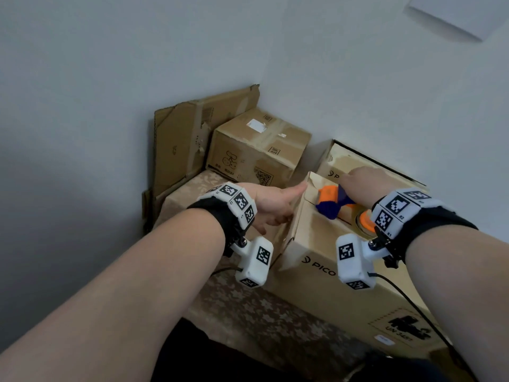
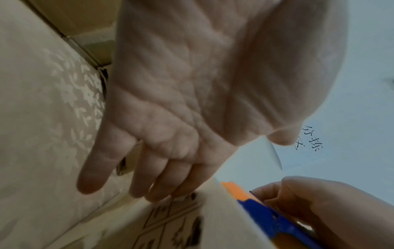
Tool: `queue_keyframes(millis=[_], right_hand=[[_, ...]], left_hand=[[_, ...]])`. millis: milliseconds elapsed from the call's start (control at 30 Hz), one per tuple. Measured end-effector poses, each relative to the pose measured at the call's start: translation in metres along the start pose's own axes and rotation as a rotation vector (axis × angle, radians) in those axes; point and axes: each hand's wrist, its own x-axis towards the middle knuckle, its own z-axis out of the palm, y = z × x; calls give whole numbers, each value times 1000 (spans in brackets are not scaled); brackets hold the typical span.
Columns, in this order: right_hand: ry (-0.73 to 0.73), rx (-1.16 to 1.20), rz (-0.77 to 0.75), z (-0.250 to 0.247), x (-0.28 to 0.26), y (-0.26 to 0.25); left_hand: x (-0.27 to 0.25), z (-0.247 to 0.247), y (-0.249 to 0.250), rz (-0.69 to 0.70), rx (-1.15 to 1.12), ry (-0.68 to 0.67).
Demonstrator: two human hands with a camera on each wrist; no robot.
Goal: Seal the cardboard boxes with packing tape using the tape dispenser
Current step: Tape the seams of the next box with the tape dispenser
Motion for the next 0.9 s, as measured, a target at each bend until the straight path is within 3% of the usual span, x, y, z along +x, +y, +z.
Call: queue_keyframes(millis=[167,233,300,367,667,900], right_hand=[[173,181,-39,-13,-10,29],[212,179,-13,-13,-17,43],[158,228,21,-15,-26,55],[65,298,8,-16,-36,67],[-85,280,-230,-5,-65,95],[-163,338,-344,-2,-82,105]], left_hand=[[-10,-1,23,34,-54,239],[-13,4,33,45,-103,261],[-11,10,41,-26,-63,232],[-9,16,47,-84,-17,288],[-31,65,70,-238,149,544],[-44,97,75,-328,218,616]])
